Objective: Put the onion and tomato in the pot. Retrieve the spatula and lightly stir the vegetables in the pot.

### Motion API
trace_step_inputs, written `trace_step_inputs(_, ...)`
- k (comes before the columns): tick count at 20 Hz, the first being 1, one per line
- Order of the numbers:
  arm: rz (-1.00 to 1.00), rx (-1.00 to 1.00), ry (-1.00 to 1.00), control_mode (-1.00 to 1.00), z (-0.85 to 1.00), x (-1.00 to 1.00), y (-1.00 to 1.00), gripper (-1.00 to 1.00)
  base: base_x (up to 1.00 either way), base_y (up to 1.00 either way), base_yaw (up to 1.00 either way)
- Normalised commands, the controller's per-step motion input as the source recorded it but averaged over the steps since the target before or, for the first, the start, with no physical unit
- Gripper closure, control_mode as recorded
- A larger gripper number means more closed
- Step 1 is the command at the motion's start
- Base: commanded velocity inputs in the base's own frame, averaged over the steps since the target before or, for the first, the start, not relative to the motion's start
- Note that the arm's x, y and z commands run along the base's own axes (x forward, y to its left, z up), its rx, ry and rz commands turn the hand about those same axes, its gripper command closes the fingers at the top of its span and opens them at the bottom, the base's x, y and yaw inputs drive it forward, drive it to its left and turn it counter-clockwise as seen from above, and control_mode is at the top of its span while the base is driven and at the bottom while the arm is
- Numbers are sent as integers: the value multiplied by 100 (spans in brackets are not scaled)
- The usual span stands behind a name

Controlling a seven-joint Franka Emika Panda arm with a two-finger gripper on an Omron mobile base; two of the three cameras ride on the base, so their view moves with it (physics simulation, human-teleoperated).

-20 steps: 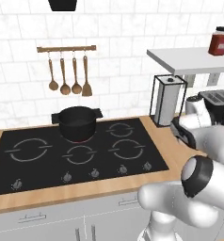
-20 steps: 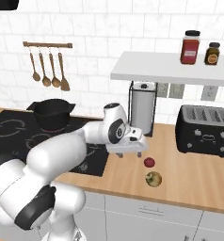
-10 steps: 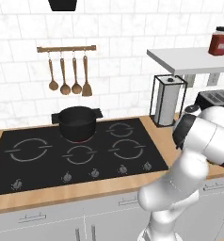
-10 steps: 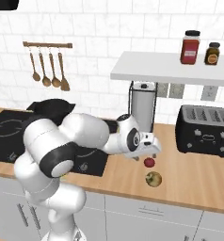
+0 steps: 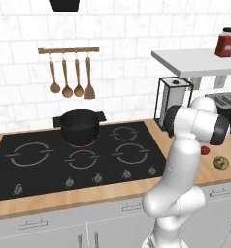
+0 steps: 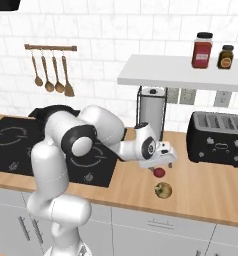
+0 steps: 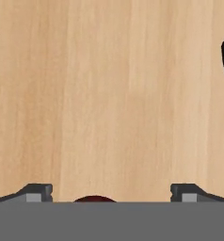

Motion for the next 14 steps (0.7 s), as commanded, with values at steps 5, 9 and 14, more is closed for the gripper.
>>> trace_step_inputs(5, 2, 0, 8, -100, -25, -12, 0, -100, 0, 0, 0)
trace_step_inputs(9, 0, 0, 2, -100, -15, -37, 8, -100, 0, 0, 0)
trace_step_inputs(14, 0, 0, -1, -100, -22, -37, 6, -100, 0, 0, 0)
